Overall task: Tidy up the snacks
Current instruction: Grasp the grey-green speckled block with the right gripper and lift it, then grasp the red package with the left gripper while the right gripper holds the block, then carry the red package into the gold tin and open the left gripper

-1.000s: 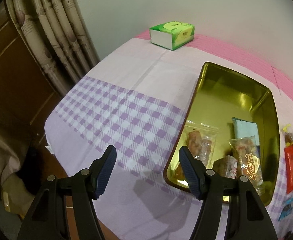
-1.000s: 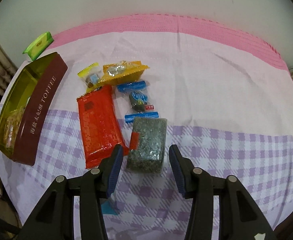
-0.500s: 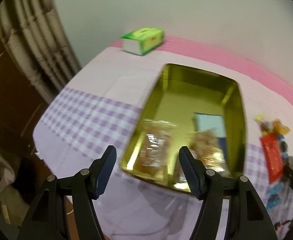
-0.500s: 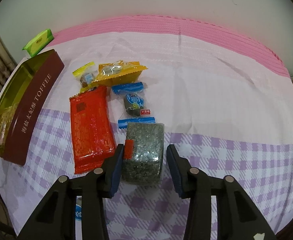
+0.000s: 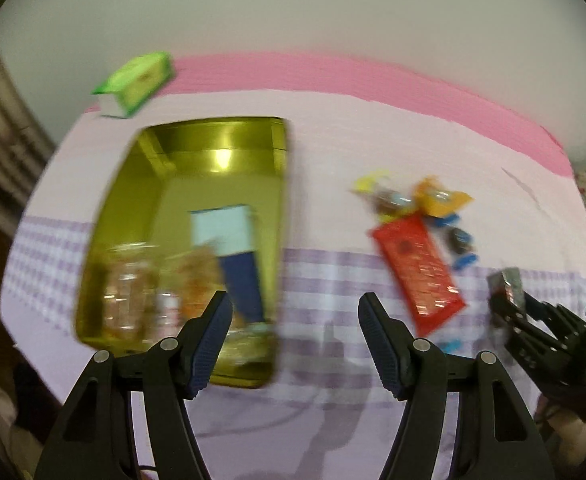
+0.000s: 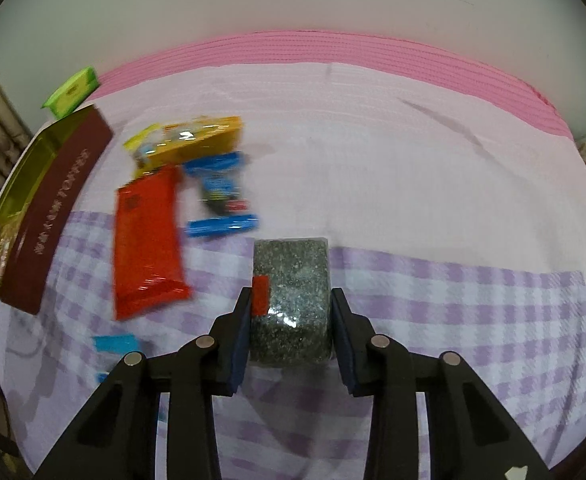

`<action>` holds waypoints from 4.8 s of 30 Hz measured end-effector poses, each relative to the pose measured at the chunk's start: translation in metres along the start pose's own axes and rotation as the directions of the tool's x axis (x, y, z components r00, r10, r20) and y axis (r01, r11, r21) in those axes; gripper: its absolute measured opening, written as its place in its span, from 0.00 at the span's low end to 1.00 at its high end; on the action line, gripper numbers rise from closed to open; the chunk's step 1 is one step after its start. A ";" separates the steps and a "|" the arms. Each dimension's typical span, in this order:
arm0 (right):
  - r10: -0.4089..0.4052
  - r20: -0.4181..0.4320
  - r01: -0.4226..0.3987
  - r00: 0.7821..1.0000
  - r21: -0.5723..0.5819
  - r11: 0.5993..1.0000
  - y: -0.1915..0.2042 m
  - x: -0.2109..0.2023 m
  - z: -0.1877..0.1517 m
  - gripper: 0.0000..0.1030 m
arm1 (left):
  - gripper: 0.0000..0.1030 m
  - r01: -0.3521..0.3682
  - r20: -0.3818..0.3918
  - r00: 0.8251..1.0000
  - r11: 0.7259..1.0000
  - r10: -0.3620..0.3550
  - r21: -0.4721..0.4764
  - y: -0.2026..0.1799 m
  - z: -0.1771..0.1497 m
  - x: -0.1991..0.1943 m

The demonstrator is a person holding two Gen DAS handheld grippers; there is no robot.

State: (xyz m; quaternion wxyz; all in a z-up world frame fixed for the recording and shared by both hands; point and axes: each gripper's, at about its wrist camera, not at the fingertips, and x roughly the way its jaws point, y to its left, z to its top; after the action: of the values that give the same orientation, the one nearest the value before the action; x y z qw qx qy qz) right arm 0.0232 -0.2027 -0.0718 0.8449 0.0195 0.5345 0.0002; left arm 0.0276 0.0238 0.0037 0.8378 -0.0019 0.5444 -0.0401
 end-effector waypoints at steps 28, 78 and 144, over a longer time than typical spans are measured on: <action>0.017 -0.015 -0.015 1.000 0.138 0.990 -0.057 -0.005 -0.001 0.34 | 0.64 -0.032 -0.246 0.969 0.999 0.023 -0.032 -0.115 0.034 0.099; -0.001 -0.010 0.003 1.000 0.111 0.994 -0.052 -0.004 -0.002 0.35 | 0.44 -0.014 -0.196 0.980 0.995 0.033 0.094 -0.075 0.018 0.094; -0.034 0.007 0.033 0.999 0.071 0.997 -0.045 -0.003 -0.006 0.38 | 0.43 -0.341 -0.150 0.926 0.938 0.348 0.067 0.111 0.017 0.051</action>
State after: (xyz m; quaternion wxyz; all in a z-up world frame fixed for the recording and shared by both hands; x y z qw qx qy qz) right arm 0.0152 -0.2472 -0.0737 0.8459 0.0402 0.5308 -0.0329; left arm 0.0711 0.1304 -0.0407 0.7855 0.1137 0.6006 0.0966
